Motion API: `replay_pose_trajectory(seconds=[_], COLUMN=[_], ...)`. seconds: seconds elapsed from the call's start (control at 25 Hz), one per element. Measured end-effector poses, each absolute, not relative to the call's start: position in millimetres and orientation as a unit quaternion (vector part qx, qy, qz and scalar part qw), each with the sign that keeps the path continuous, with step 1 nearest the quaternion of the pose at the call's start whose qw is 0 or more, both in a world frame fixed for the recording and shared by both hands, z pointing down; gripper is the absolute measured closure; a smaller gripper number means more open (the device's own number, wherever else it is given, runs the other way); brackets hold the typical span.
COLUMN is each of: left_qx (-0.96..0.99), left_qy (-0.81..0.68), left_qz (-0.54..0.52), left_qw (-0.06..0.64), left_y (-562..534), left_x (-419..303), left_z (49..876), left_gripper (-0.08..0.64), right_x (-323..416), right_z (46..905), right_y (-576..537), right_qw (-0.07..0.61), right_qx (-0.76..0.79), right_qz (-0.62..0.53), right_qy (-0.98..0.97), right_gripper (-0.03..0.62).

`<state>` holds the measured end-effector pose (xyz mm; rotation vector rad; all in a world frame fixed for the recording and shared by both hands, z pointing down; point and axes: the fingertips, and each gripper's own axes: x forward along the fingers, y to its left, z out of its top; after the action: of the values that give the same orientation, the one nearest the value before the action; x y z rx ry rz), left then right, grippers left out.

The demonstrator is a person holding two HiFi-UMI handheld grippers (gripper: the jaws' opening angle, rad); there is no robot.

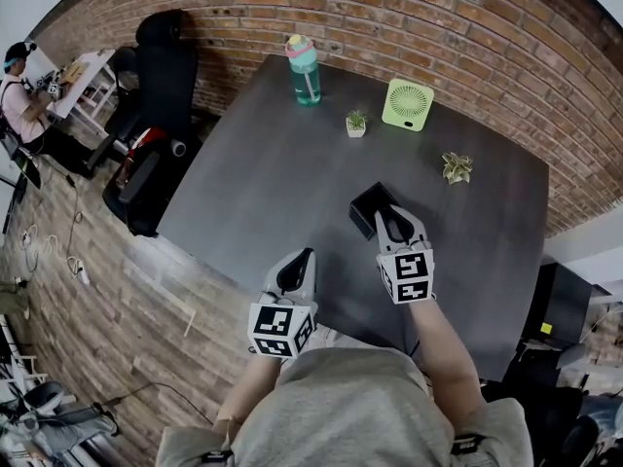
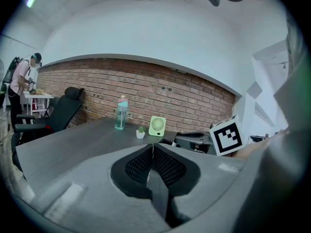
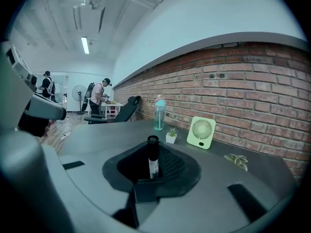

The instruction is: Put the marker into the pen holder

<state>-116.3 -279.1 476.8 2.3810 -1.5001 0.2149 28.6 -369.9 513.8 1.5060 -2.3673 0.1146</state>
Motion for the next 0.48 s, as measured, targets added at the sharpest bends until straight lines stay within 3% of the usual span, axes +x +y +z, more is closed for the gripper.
replay_pose_trajectory(seconds=[0.48], left_qx=[0.833], left_qy=[-0.524], left_qz=[0.082], left_qw=[0.159], left_y=[-278.5], left_x=[-118.3], left_z=[479.0], left_gripper=[0.538], right_x=[21.6], right_z=[543.8], right_y=[-368.6], right_qw=[0.193], right_qx=[0.52], right_qz=[0.057], right_qy=[-0.83], right_gripper=[0.526])
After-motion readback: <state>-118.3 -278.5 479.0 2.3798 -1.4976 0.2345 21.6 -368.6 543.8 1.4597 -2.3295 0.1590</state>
